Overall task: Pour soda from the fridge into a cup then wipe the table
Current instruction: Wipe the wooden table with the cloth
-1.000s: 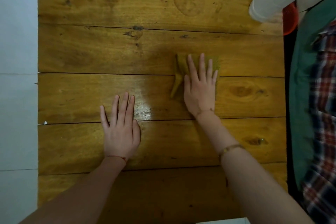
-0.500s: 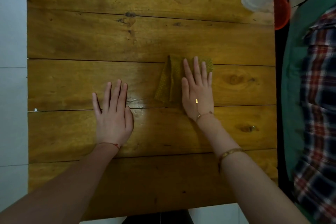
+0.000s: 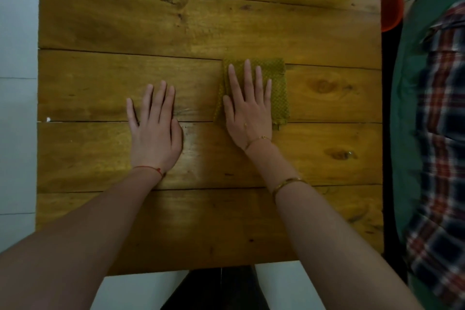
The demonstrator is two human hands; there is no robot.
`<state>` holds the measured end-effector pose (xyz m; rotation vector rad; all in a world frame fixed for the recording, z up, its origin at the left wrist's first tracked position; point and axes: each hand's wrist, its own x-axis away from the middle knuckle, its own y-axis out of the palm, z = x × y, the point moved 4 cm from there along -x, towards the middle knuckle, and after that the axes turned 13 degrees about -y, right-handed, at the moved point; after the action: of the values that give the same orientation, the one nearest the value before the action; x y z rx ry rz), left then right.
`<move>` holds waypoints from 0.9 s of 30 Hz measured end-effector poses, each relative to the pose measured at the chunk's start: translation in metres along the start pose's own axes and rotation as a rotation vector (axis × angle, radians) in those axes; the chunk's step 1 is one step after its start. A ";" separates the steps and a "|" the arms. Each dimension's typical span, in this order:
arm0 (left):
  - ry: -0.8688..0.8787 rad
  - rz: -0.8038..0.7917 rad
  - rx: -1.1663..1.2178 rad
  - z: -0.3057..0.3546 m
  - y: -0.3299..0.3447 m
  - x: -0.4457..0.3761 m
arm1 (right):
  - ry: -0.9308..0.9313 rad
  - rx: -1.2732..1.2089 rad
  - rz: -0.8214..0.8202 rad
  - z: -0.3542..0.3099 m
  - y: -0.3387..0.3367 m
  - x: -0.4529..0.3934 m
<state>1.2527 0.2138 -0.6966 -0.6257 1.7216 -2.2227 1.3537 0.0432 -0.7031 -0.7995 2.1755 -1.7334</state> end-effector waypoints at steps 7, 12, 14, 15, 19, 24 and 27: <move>0.013 0.017 -0.022 -0.003 0.004 0.002 | -0.050 0.048 -0.077 0.026 0.000 0.086; -0.028 -0.002 -0.003 -0.004 0.005 0.013 | 0.219 0.001 -0.005 0.046 -0.004 0.078; -0.019 -0.007 0.019 -0.003 0.005 0.031 | 0.206 -0.021 0.010 0.028 -0.001 0.074; -0.012 -0.005 0.029 -0.002 0.006 0.041 | 0.152 -0.022 -0.010 0.015 0.002 0.075; -0.041 -0.009 0.069 0.002 0.009 0.076 | -0.141 0.004 -0.098 -0.026 0.012 0.103; -0.015 -0.018 0.067 0.007 0.012 0.097 | -0.162 0.022 -0.142 0.018 0.006 0.143; -0.036 -0.004 0.080 0.004 0.011 0.100 | 0.051 -0.008 -0.101 0.042 0.000 0.121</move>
<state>1.1669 0.1619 -0.6885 -0.6469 1.6073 -2.2564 1.2763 -0.0589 -0.6968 -0.8909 2.2115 -1.8133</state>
